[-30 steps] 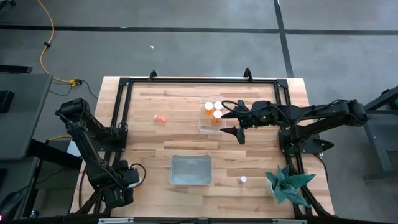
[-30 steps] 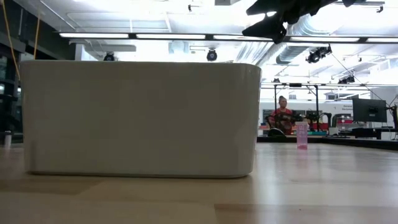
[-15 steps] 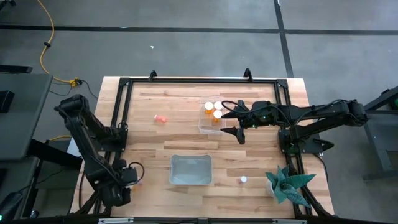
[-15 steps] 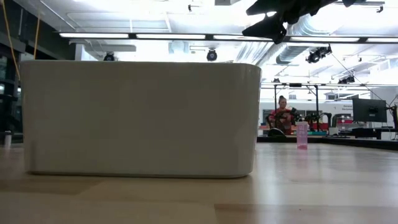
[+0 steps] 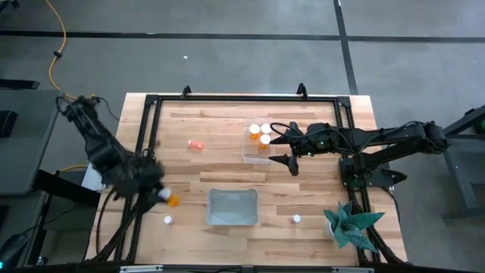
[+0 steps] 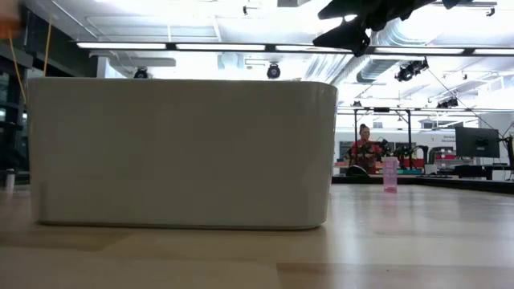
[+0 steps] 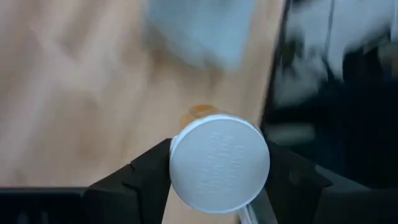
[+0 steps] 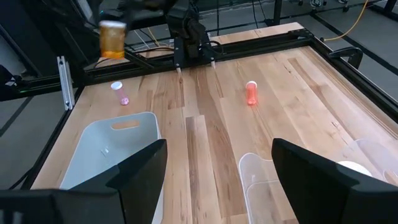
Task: Pick and place medicine bottles into bin by pill shape (circle, oval)
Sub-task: Put the orange pill bottle into the transparent bin
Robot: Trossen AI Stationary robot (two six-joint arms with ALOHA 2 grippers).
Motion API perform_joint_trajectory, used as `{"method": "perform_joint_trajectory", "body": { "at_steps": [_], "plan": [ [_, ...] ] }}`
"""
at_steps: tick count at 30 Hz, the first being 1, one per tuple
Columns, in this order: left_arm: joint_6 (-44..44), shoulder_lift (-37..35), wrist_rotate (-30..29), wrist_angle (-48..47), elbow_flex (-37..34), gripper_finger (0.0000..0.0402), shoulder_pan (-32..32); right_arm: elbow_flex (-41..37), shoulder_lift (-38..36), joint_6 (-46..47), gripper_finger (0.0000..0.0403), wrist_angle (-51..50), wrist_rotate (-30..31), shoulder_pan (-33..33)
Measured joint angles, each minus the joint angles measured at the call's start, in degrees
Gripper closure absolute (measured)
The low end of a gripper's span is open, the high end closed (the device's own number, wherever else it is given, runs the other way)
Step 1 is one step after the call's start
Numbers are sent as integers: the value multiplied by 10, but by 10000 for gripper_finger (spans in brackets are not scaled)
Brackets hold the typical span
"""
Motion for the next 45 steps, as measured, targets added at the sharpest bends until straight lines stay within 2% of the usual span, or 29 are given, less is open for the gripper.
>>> {"method": "perform_joint_trajectory", "body": {
  "at_steps": [4,8,14,19,23,28,32,38,45],
  "plan": [
    [166,-6,-13,22,0,193,138,0,0,0,120,4,0,0],
    [357,27,1,105,6,193,276,0,0,0,120,19,0,0],
    [585,132,57,127,97,193,457,0,0,1,120,56,0,0],
    [691,255,141,129,189,193,556,0,0,1,120,95,7,0],
    [756,367,183,116,259,193,591,0,0,1,120,121,18,0],
    [804,504,185,84,348,193,603,0,0,0,120,164,21,0],
    [827,586,183,89,412,193,603,0,0,1,120,173,34,0],
    [847,673,182,84,469,193,603,0,0,1,120,172,46,0],
    [871,729,163,83,473,192,614,0,0,1,120,172,46,0]
  ]
}}
